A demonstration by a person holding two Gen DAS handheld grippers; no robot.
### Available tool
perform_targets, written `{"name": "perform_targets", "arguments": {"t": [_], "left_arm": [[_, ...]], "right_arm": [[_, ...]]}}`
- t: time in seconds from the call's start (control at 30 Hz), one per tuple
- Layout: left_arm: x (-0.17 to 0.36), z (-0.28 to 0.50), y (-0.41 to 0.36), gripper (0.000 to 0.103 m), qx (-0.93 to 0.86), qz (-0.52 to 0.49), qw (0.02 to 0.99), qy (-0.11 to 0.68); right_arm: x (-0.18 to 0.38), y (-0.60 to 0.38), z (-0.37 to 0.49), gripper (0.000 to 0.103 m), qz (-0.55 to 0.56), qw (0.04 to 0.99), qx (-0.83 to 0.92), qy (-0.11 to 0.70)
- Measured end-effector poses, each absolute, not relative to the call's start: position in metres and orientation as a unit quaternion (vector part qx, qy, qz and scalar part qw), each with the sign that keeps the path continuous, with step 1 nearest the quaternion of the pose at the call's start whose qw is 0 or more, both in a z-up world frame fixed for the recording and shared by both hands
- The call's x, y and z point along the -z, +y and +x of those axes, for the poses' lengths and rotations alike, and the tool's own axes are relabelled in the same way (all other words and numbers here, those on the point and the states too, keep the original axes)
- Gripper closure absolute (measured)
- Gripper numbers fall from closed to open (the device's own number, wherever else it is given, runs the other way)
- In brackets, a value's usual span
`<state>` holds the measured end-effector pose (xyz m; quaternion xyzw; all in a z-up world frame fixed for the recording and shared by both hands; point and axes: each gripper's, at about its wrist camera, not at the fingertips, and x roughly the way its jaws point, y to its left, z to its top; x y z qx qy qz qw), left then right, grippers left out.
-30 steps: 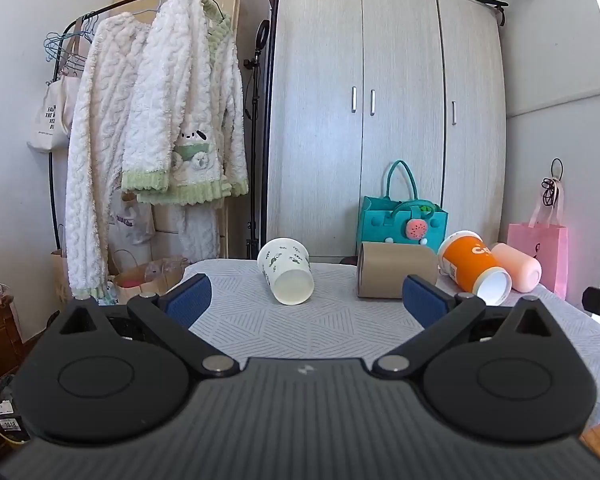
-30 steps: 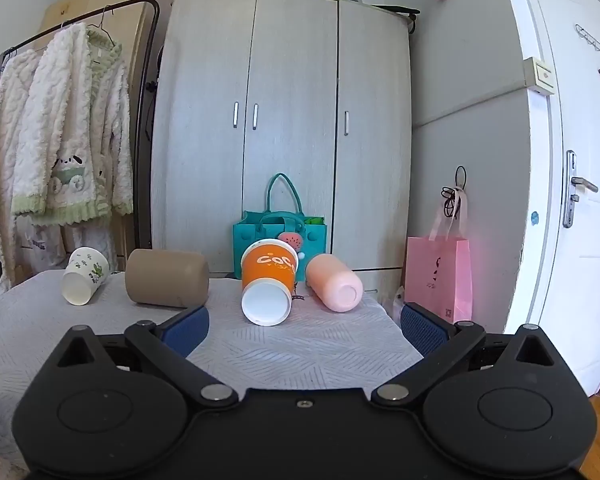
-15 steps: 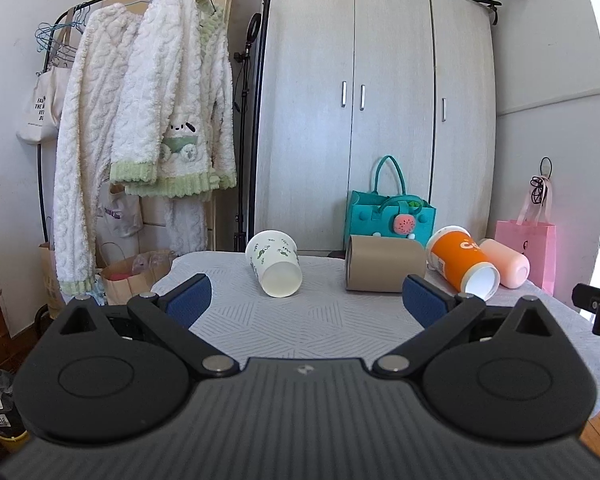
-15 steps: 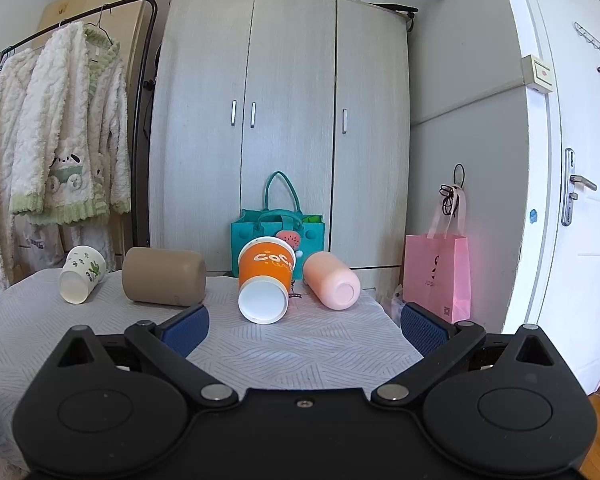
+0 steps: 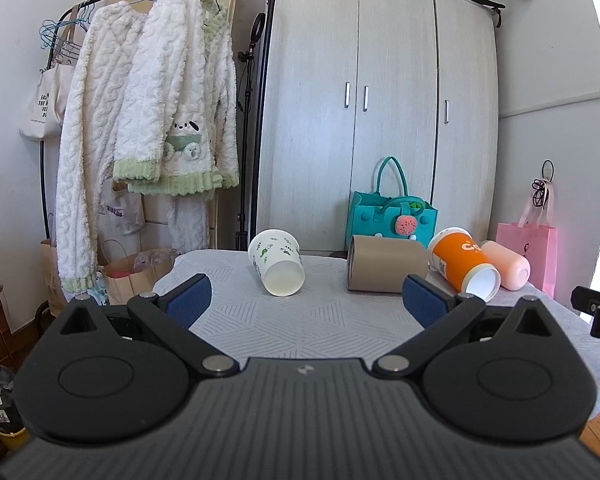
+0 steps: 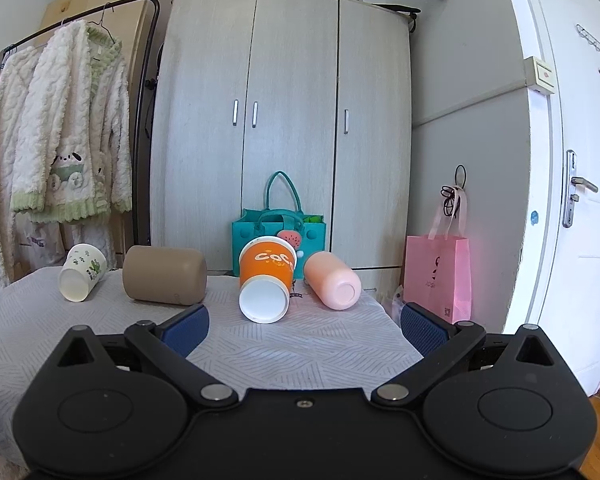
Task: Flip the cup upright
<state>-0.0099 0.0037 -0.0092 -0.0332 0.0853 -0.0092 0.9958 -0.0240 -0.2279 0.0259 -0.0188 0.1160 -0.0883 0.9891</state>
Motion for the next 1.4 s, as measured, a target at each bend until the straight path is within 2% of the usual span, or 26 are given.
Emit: {"name": "perform_targets", "arguments": {"t": [1.4], "left_arm": [[0.0082, -0.0093, 0.0101, 0.0, 0.016, -0.047, 0.995, 0.085]], "right_arm": [[-0.021, -0.2246, -0.0189, 0.0, -0.023, 0.988, 0.078, 0.128]]}}
